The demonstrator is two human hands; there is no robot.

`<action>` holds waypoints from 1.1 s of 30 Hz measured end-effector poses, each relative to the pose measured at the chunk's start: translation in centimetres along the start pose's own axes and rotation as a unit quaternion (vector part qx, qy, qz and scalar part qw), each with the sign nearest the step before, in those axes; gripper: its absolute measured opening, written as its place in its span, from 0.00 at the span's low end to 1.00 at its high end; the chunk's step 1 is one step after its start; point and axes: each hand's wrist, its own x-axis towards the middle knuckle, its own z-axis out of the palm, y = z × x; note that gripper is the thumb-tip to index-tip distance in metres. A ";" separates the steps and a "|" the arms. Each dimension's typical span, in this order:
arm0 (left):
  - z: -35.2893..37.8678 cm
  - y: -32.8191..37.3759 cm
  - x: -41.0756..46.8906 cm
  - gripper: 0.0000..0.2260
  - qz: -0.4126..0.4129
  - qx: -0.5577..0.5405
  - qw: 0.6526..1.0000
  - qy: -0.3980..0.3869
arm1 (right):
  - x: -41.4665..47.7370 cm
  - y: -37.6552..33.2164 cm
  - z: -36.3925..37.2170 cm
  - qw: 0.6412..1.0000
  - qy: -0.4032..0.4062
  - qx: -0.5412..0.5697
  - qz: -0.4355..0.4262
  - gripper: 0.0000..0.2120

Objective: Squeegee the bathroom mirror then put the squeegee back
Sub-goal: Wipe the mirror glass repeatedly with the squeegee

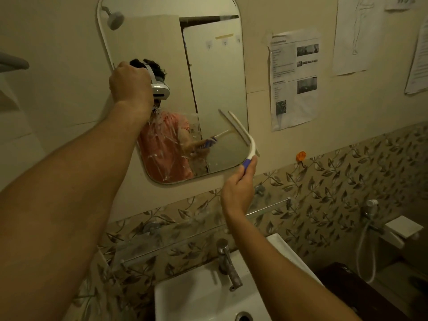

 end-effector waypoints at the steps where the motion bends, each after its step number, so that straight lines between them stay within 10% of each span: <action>1: 0.0 0.0 0.0 0.09 0.004 0.001 1.000 0.002 | 0.8 -0.4 -0.1 1.000 0.007 0.012 0.015 0.25; 21: 0.5 0.0 0.3 0.13 0.006 0.011 1.000 -0.009 | -6.9 0.3 4.3 0.991 -0.044 0.051 0.117 0.26; 33: 0.1 -0.1 0.0 0.13 0.020 0.010 1.000 -0.019 | 3.9 -7.1 2.6 0.963 -0.108 -0.141 -0.202 0.28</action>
